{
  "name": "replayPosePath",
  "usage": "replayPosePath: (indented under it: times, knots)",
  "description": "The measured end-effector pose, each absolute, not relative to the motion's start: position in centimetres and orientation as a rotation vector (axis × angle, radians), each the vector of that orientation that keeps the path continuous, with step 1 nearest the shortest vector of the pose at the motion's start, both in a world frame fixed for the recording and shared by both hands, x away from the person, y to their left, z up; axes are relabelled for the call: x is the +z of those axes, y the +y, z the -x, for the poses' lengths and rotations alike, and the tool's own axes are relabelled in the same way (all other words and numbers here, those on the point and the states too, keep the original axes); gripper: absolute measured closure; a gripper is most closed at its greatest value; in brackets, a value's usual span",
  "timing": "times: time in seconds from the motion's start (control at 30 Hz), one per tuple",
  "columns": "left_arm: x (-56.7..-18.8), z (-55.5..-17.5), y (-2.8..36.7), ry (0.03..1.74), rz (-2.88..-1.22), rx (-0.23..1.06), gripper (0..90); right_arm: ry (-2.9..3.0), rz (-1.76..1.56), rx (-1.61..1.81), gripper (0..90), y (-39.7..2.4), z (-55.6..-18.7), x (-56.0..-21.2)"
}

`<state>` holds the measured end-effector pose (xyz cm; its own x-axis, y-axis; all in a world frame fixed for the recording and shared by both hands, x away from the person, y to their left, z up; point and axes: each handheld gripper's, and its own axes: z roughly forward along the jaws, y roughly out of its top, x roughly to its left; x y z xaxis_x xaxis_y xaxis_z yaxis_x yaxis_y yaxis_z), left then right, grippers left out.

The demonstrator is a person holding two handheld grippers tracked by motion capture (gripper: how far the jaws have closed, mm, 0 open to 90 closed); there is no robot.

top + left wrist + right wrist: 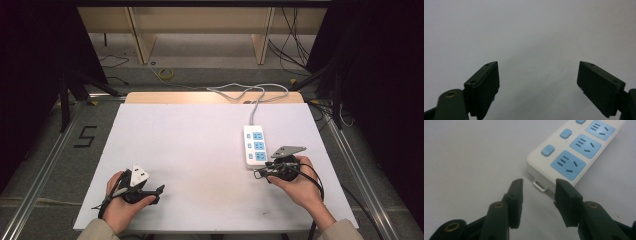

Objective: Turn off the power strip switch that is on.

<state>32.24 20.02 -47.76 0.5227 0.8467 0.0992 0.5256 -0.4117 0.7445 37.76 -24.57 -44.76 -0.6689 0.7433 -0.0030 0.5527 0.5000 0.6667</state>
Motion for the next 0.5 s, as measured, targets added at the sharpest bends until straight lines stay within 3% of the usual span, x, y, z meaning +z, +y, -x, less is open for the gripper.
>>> replayPosePath:
  times: [0.5]
  knots:
    - [-47.8,-32.3,20.1,1.118,-2.100,0.620,17.7,2.420,-1.108,1.012,46.8,-26.0,-36.3,-45.5]
